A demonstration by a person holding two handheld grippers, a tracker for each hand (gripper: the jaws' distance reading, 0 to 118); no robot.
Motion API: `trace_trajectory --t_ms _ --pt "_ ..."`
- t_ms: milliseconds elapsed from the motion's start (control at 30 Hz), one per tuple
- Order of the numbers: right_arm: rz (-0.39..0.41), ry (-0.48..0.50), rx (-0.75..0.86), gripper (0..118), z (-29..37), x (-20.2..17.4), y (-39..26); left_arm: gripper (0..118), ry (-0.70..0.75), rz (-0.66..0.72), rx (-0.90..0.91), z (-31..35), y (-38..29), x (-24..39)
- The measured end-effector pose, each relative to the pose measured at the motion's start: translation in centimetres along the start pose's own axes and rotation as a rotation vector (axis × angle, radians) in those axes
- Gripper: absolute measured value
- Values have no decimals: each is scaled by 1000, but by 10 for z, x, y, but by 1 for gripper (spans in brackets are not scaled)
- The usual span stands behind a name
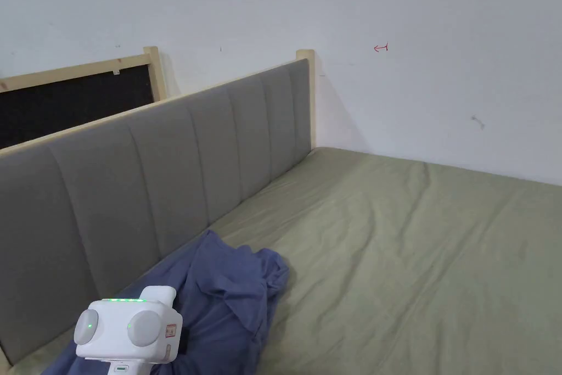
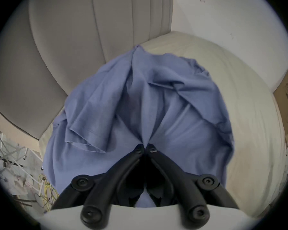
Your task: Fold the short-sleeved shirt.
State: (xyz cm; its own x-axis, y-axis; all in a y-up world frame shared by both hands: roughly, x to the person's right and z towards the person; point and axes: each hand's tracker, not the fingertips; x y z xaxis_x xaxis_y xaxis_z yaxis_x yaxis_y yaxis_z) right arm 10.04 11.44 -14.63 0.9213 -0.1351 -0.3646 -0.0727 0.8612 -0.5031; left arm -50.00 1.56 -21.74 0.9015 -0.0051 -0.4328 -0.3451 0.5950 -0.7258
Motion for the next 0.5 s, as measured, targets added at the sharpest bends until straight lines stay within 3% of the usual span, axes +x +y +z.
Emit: trace_trajectory --t_ms 300,400,500 --pt "-62 -31 76 1 33 23 11 0 -29 38 351 147 58 -15" --pt "-80 -41 99 1 45 31 15 0 -57 -3 502 222 84 10" --pt "-102 -41 130 1 59 38 21 0 -176 -82 602 294 104 51"
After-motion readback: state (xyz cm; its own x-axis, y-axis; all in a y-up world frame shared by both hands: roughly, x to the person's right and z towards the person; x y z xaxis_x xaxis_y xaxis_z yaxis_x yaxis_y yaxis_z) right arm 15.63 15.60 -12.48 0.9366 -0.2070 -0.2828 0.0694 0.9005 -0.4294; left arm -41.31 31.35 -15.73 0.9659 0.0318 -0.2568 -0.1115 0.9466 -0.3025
